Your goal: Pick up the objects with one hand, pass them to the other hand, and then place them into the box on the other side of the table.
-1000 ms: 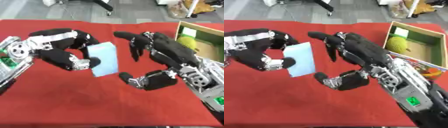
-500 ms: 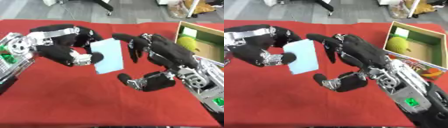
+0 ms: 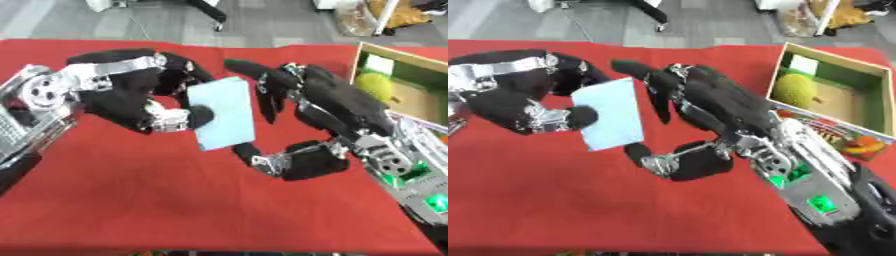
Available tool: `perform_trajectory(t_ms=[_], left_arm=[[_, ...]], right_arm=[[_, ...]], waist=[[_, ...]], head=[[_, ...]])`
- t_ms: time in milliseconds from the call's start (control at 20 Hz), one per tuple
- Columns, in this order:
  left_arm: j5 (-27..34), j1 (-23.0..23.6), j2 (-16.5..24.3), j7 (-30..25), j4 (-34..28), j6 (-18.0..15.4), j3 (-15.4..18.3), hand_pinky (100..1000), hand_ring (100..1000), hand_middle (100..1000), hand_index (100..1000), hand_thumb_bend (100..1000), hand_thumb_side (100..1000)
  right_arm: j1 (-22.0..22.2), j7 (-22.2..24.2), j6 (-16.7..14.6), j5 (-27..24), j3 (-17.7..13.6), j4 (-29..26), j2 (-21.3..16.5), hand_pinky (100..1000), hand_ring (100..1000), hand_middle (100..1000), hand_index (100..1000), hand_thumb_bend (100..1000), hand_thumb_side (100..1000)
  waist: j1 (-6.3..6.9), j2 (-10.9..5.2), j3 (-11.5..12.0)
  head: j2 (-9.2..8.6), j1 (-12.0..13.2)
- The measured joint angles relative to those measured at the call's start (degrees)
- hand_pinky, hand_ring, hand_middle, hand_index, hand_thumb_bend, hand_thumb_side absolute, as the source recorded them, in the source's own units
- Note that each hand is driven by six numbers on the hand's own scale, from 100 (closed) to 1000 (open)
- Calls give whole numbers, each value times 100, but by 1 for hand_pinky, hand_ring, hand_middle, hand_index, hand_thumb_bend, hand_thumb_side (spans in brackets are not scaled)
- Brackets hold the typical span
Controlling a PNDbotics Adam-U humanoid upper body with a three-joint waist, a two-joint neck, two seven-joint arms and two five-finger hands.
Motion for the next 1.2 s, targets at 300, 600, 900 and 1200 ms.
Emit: perform_trajectory(t_ms=[300,600,900,1200], left_arm=[[-140,-20,-25,-153,4,21,-66,802,515,481,635,145,431],[-228,-25,-45,-274,8,37,-105,804,518,482,636,144,436],[-232,-64,-46,-313,12,32,-127,807,522,486,639,144,440],[-232,-79,-46,-330,13,14,-126,816,546,522,677,181,497]], right_arm=[[31,-109,7,0,32,0,-3,346,453,302,996,279,354],[36,-163,-24,-15,62,0,-8,334,440,281,792,250,339],[39,-237,-37,-121,65,0,-8,317,430,258,489,177,258],[71,-545,20,-234,94,0,-8,298,411,234,410,135,207]], waist=[[0,0,-25],[0,0,-35],[0,0,-42],[0,0,-48]], head=[[0,4],[0,6],[0,7],[0,7]])
